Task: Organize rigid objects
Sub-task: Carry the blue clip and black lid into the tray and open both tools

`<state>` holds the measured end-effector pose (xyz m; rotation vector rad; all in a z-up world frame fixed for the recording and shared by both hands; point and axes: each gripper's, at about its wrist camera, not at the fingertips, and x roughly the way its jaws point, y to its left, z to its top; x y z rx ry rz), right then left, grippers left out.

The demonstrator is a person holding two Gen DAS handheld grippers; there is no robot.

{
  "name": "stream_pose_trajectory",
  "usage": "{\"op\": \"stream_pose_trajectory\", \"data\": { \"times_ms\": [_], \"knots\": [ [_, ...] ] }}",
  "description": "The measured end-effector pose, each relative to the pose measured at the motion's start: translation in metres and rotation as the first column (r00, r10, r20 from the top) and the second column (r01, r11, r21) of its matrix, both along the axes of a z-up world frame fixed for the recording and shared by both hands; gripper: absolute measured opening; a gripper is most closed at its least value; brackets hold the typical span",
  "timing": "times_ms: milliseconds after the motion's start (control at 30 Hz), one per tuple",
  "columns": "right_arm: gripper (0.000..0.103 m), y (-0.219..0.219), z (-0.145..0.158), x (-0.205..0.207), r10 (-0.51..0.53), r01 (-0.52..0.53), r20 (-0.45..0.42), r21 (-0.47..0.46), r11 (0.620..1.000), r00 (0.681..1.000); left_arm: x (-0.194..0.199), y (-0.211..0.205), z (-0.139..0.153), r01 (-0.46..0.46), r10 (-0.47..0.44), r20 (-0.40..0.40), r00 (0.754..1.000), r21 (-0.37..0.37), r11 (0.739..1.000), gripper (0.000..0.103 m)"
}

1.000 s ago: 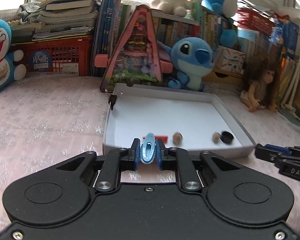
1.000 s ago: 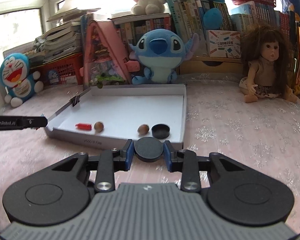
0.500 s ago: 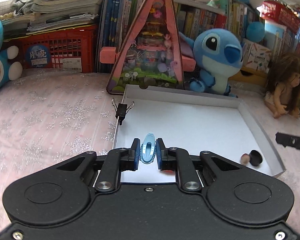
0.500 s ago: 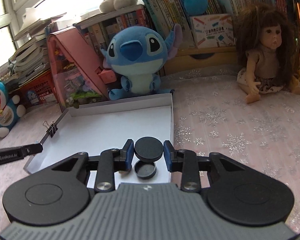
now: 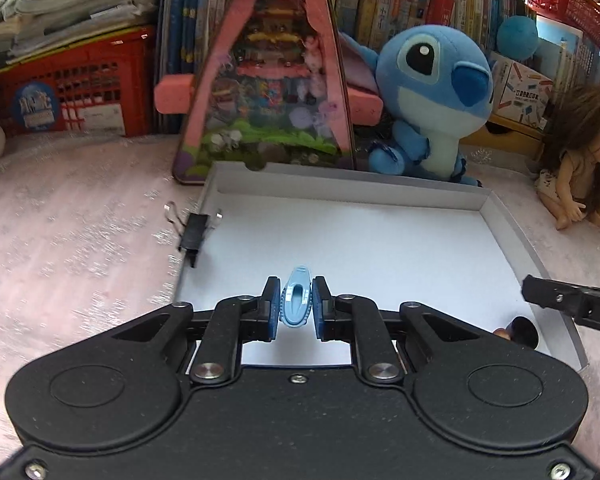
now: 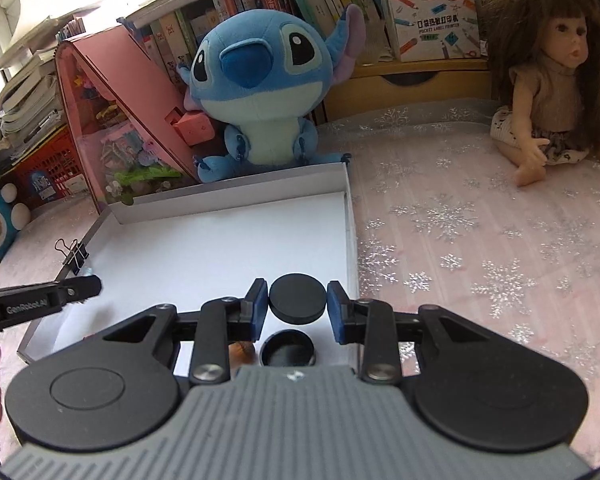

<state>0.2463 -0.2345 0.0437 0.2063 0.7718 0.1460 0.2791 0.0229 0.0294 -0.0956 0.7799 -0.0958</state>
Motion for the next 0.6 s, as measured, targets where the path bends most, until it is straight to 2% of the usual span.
{"op": "stream_pose_trajectory", "data": {
  "times_ms": [133, 400, 600],
  "knots": [
    [0.037, 0.004, -0.005, 0.004, 0.010, -0.010, -0.010, -0.013, 1.000, 1.000, 0.002, -0.009, -0.006, 0.020, -0.020, -0.007, 1.000, -0.010, 1.000, 0.015],
    [0.037, 0.015, -0.013, 0.007, 0.036, -0.037, -0.006, -0.110, 0.993, 0.999, 0.010, -0.013, -0.015, 0.014, -0.015, -0.026, 1.000, -0.012, 1.000, 0.015],
    [0.037, 0.020, -0.015, 0.008, 0.055, -0.057, -0.014, -0.135, 0.989, 0.998, 0.009, -0.017, -0.017, 0.032, -0.032, -0.018, 0.999, 0.001, 0.999, 0.016]
  ]
}}
